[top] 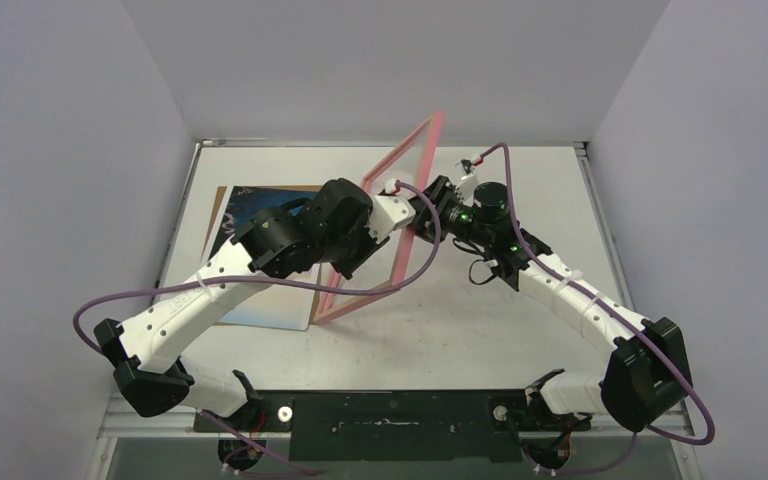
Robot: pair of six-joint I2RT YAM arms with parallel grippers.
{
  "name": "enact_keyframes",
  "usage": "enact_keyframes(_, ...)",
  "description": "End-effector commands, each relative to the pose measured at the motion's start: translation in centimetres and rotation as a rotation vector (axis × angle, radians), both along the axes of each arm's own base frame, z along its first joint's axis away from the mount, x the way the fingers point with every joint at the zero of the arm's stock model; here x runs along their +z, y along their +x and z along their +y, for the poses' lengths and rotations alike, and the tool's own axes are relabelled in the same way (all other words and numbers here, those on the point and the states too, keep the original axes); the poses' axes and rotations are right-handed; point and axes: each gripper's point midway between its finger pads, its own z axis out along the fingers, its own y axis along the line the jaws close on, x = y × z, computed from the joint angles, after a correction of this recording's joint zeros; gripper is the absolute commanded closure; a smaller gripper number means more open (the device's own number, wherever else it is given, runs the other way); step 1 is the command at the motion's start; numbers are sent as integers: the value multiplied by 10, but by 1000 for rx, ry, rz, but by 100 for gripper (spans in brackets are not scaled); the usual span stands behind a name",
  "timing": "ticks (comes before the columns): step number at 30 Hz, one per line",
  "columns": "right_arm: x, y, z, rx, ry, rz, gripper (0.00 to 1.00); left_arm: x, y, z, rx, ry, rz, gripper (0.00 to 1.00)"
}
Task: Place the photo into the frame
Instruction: Pick up the photo frame item at the center of the board.
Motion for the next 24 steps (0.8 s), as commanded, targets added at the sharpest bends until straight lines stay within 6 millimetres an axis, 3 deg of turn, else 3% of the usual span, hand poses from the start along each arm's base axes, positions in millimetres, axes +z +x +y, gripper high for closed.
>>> enact_keyframes(1,47,3,-1,2,65,-149,51,11,2,2,3,-9,-20,86)
enact_keyframes(5,47,3,-5,-6,59,-149,34,16,12,3,45,-41,-53,100)
enact_keyframes(7,46,2,-9,-13,57,-146,30,17,17,5,69,-62,-59,100)
enact_keyframes(18,32,-3,-26,-41,39,-117,25,30,35,19,196,-202,-65,100)
enact_keyframes(24,12,-6,-44,-58,2,-80,23,51,44,26,246,-301,-112,100)
